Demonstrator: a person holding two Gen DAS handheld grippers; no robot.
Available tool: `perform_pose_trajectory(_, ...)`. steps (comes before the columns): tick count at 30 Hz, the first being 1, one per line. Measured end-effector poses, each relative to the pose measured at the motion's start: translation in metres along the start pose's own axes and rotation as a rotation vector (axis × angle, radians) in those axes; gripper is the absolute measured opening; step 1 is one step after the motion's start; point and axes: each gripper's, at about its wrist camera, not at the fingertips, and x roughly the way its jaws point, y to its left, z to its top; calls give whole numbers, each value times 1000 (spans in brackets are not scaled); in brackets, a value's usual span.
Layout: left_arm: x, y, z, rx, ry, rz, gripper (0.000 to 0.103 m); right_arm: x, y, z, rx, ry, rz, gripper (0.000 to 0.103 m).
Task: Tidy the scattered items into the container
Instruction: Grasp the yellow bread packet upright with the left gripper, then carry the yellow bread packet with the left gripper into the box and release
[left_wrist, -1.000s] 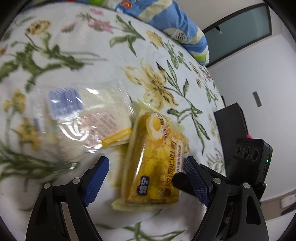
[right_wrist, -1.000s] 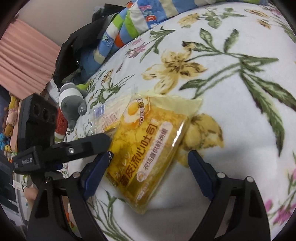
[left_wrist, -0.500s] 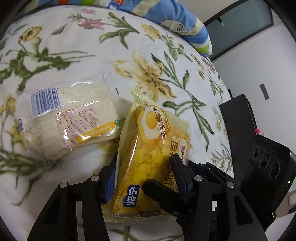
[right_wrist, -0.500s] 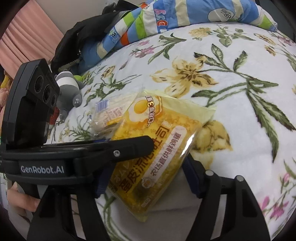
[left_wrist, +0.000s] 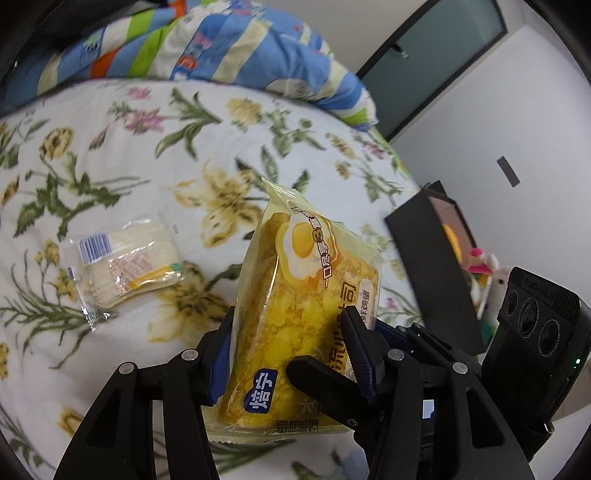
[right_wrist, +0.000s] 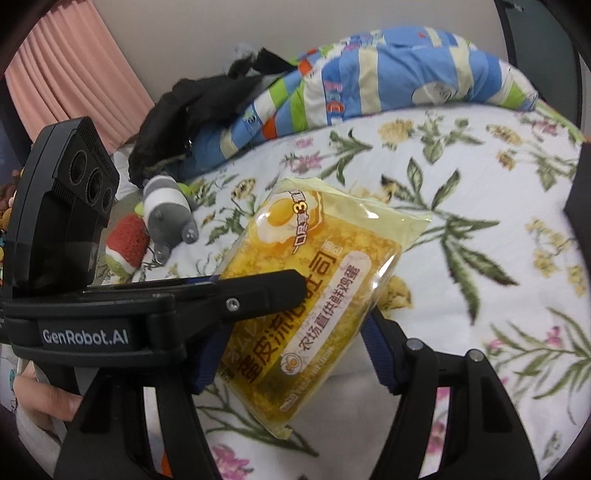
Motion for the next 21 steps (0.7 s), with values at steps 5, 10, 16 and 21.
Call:
perform_pose_trajectory(5, -25, -33, -2, 38, -37, -10, 55, -41, 9, 4, -22, -53, -10, 67)
perform_pose_trajectory(10, -50, -69, -3, 80, -81, -19, 55, -83, 15, 8, -39, -111, -18, 67)
perform_pose_trajectory(16, -72, -113, -7, 126, -115, -32, 55, -134, 16, 8, -53, -175, -39, 67)
perform_pose_trajectory(21, -79, -155, -5, 178, -133, -47, 55, -173, 6, 12, -52, -232, -62, 67)
